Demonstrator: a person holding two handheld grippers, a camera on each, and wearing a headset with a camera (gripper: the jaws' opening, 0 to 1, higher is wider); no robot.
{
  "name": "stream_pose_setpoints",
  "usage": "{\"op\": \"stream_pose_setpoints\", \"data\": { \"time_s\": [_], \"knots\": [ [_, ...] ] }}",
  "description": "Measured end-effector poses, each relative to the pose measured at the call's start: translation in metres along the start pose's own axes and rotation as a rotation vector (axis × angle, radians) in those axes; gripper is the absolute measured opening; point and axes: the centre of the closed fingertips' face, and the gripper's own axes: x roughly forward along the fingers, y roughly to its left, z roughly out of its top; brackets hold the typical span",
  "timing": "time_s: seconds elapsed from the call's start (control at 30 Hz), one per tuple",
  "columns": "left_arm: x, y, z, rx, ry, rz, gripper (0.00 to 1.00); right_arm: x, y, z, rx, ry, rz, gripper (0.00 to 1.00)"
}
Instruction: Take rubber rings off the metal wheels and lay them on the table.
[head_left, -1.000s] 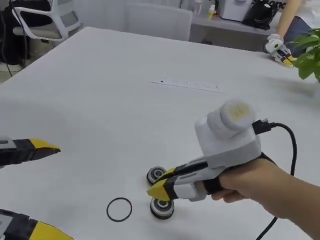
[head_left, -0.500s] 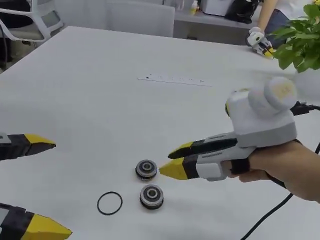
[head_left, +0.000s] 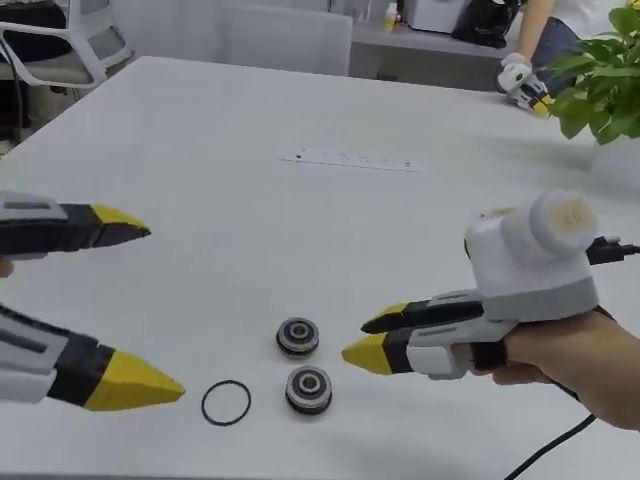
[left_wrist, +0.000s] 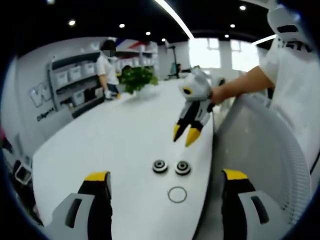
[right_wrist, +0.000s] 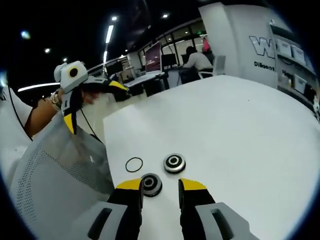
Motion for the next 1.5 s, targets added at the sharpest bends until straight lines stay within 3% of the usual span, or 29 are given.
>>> {"op": "stream_pose_setpoints", "data": {
  "time_s": [0.1,0.23,0.63,0.93,1.07,1.23,1.5],
  "knots": [
    [0.009,0.002,0.017,0.022,-0.029,-0.022,0.91,0.004,0.003,0.001,0.005,-0.004,0.009,0.25],
    [0.023,0.004,0.031,0.036,-0.054,-0.044,0.90,0.007,0.006,-0.004,-0.011,0.016,0.018,0.25],
    [0.060,-0.009,0.039,0.050,-0.068,-0.118,0.88,0.003,0.001,-0.007,0.004,0.014,0.011,0.25],
    [0.087,-0.019,0.025,0.018,-0.034,-0.176,0.84,0.002,-0.002,-0.010,0.015,0.016,0.004,0.25],
    [0.098,-0.024,0.016,0.044,-0.012,-0.183,0.81,0.003,-0.001,-0.010,0.024,0.015,0.011,0.24],
    [0.108,-0.030,0.003,0.067,0.008,-0.191,0.75,0.006,0.000,-0.014,0.021,0.028,0.023,0.24],
    [0.116,-0.036,-0.008,0.058,-0.005,-0.201,0.59,0.010,0.000,-0.017,0.018,0.045,0.039,0.24]
  ]
}}
